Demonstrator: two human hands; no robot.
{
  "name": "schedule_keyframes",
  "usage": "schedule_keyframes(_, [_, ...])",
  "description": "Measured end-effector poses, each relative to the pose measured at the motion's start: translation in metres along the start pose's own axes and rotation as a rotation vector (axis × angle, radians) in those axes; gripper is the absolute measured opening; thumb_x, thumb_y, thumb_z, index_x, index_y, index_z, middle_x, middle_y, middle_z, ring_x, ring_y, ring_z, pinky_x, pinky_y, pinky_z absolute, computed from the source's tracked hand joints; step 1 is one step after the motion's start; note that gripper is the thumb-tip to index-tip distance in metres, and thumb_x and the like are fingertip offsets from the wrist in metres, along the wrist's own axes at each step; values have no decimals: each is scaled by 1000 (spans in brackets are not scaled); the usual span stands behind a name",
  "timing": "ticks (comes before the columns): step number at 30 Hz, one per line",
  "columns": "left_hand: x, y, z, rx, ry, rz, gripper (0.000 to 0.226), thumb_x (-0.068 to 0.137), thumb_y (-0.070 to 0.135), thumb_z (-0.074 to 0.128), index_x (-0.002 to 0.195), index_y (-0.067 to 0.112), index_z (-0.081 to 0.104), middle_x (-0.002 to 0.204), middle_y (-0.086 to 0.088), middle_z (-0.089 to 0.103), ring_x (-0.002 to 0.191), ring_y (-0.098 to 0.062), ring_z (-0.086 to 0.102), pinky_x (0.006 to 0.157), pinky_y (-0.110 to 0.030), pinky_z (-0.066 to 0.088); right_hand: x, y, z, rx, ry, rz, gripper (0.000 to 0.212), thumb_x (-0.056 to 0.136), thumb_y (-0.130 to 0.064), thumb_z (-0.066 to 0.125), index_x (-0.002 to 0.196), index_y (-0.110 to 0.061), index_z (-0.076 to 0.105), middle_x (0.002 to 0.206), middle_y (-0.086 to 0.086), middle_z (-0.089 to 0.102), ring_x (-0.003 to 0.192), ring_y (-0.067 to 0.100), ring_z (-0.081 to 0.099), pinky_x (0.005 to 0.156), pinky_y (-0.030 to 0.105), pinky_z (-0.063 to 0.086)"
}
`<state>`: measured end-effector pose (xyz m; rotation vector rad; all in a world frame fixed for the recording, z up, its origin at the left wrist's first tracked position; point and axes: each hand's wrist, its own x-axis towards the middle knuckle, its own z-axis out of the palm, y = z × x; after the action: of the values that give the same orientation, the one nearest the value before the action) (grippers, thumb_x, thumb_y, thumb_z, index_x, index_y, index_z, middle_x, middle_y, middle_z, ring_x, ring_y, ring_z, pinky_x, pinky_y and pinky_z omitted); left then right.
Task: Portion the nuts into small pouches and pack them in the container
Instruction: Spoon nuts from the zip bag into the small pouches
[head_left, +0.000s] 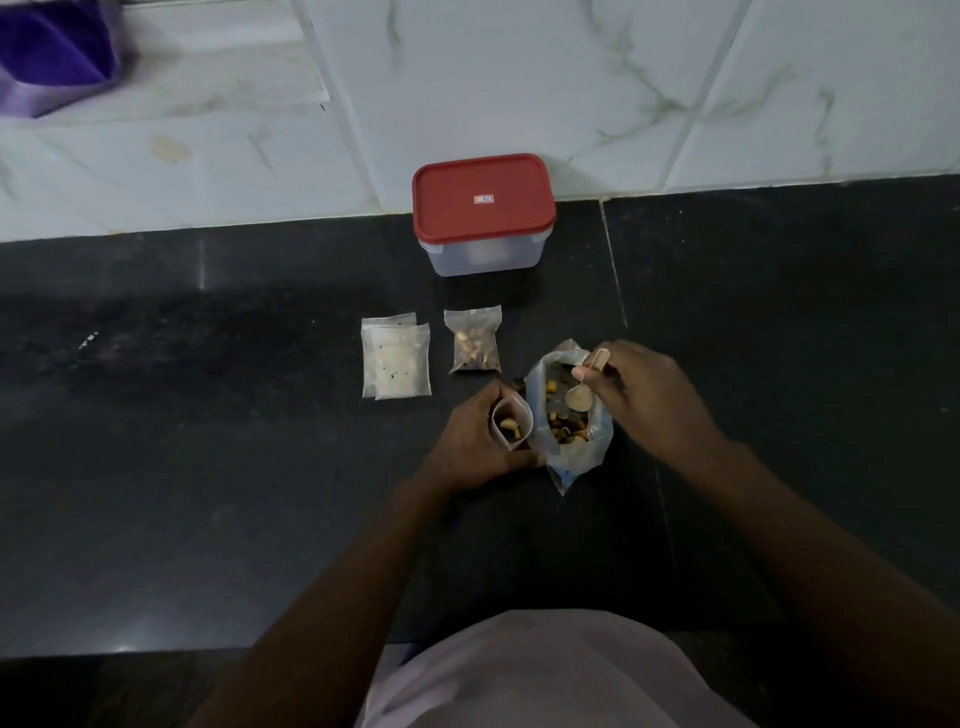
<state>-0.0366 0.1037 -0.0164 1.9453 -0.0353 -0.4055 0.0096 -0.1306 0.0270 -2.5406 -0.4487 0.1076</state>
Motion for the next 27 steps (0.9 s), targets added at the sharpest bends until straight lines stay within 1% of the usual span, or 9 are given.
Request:
schedule_keyframes(2, [0,1,0,35,-31,4,56,67,21,95,110,23,59,110,10,67,102,3,65,82,-13,53,2,0,4,-49,-35,-18,29,102,-41,52,112,-17,65,93,-8,54,80,7,52,68,26,41])
schedule_keyframes(5, [0,3,4,85,1,25,56,67,25,95,110,27,59,109,13,66,100,4,65,82,-12,54,3,-3,7,-28,-94,-11,25,103,-38,54,110,-18,66,94,-6,58,83,9,56,70,27,46])
schedule_keyframes(7, [1,2,8,110,16,32,56,67,27,94,109,28,58,109,13,66,100,1,65,83,-16,56,4,-2,8,18,-97,44,17,102,-37,57,97,-22,64,85,-7,59,77,7,58,66,24,45])
schedule_keyframes(9, [1,2,10,127,19,31,55,67,28,94,109,25,59,108,12,66,100,0,66,83,-19,57,5,1,8,84,-89,170,21,101,-37,61,84,-24,61,74,-7,59,68,6,58,59,22,42])
schedule_keyframes(11, [2,2,11,138,19,34,54,67,28,94,108,24,59,105,14,65,98,1,65,81,-17,57,5,6,9,168,-93,322,27,99,-39,63,83,-17,65,72,-1,65,68,12,64,61,31,52])
schedule_keyframes(13, [1,3,12,140,33,33,54,67,27,95,108,21,60,105,14,65,97,2,65,80,-16,56,5,9,8,228,-104,396,30,98,-40,65,83,-13,69,73,4,69,70,17,69,68,38,56])
schedule_keyframes(18, [0,1,15,121,51,41,51,68,21,94,107,17,62,104,12,65,98,6,63,77,-8,51,4,6,10,293,-126,497,29,98,-37,66,80,-15,71,60,-7,68,49,-3,63,57,21,46])
schedule_keyframes(22, [1,-1,17,114,41,36,50,71,21,92,111,18,62,108,12,65,102,7,62,80,-6,50,6,6,14,338,-97,582,26,98,-34,66,82,-15,72,67,-4,73,53,2,67,58,20,48])
schedule_keyframes(27, [0,-3,17,118,54,44,50,70,25,93,108,23,61,108,12,66,101,4,64,81,-11,53,6,6,17,420,-50,683,27,100,-33,64,85,-12,72,75,2,75,62,9,70,60,24,50])
